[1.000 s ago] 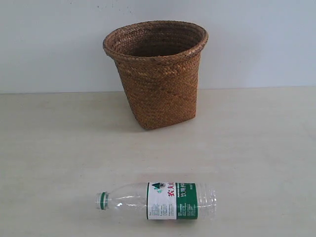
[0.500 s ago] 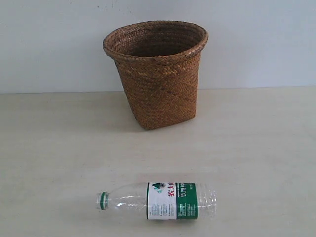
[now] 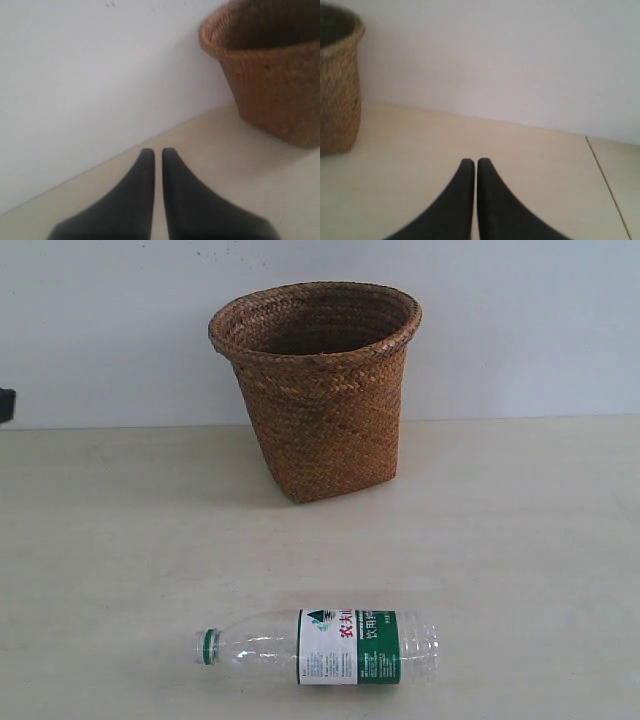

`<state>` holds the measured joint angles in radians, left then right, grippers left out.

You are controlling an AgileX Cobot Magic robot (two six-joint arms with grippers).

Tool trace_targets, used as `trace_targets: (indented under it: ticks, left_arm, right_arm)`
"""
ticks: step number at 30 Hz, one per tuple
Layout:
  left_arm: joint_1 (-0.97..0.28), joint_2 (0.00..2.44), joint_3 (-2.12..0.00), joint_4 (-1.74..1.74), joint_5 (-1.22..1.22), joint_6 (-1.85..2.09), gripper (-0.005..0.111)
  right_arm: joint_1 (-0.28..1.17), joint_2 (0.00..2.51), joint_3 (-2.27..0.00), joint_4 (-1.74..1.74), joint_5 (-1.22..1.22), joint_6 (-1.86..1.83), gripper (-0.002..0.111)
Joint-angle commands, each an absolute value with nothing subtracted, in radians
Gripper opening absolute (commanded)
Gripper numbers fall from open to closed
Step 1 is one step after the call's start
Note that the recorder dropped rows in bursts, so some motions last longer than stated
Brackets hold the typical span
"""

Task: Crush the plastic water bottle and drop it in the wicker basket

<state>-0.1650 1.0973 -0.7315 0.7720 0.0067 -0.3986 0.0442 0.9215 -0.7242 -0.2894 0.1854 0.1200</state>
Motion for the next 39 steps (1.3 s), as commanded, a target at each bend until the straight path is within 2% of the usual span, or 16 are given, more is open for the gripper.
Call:
trace_targets:
  ticks: [1, 5, 7, 11, 17, 21, 24, 26, 28, 30, 32, 39]
  left_arm:
    - [-0.292, 1.215, -0.804, 0.813, 0.217, -0.308, 0.004]
    - [-0.361, 1.283, -0.828, 0.646, 0.296, -0.013, 0.004]
    - [-0.373, 1.307, -0.856, 0.404, 0.349, 0.258, 0.004]
    - [-0.373, 1.375, -0.997, -0.09, 0.622, 0.756, 0.004]
    - [-0.373, 1.459, -1.018, -0.26, 0.703, 1.051, 0.004]
    - [-0.373, 1.558, -1.018, -0.411, 0.74, 1.317, 0.004]
    - [-0.373, 1.597, -1.018, -0.496, 0.777, 1.438, 0.005]
    - [-0.373, 1.628, -1.018, -0.567, 0.8, 1.52, 0.013]
    - [-0.373, 1.656, -1.018, -0.605, 0.82, 1.581, 0.029]
    - [-0.373, 1.683, -1.018, -0.609, 0.828, 1.597, 0.051]
    - [-0.373, 1.702, -1.018, -0.581, 0.834, 1.597, 0.065]
    - [-0.373, 1.758, -1.018, -0.543, 0.864, 1.625, 0.067]
  right_arm:
    - [0.156, 1.072, -0.85, -0.29, 0.474, -0.09, 0.0]
    - [0.209, 1.218, -0.974, -0.134, 0.683, -0.329, 0.0]
    - [0.209, 1.298, -1.026, 0.071, 0.772, -0.548, 0.0]
    - [0.209, 1.435, -1.072, 0.487, 0.845, -0.897, 0.0]
    - [0.218, 1.507, -1.096, 0.613, 0.944, -0.955, 0.0]
    - [0.337, 1.559, -1.141, 0.604, 0.968, -0.942, 0.0]
    - [0.372, 1.581, -1.158, 0.588, 0.971, -0.886, 0.0]
    - [0.384, 1.598, -1.163, 0.586, 0.973, -0.869, 0.0]
    - [0.396, 1.612, -1.165, 0.583, 0.967, -0.869, 0.0]
    - [0.406, 1.626, -1.165, 0.578, 0.962, -0.869, 0.0]
    - [0.411, 1.633, -1.165, 0.575, 0.962, -0.865, 0.0]
    - [0.419, 1.659, -1.163, 0.565, 0.964, -0.838, 0.0]
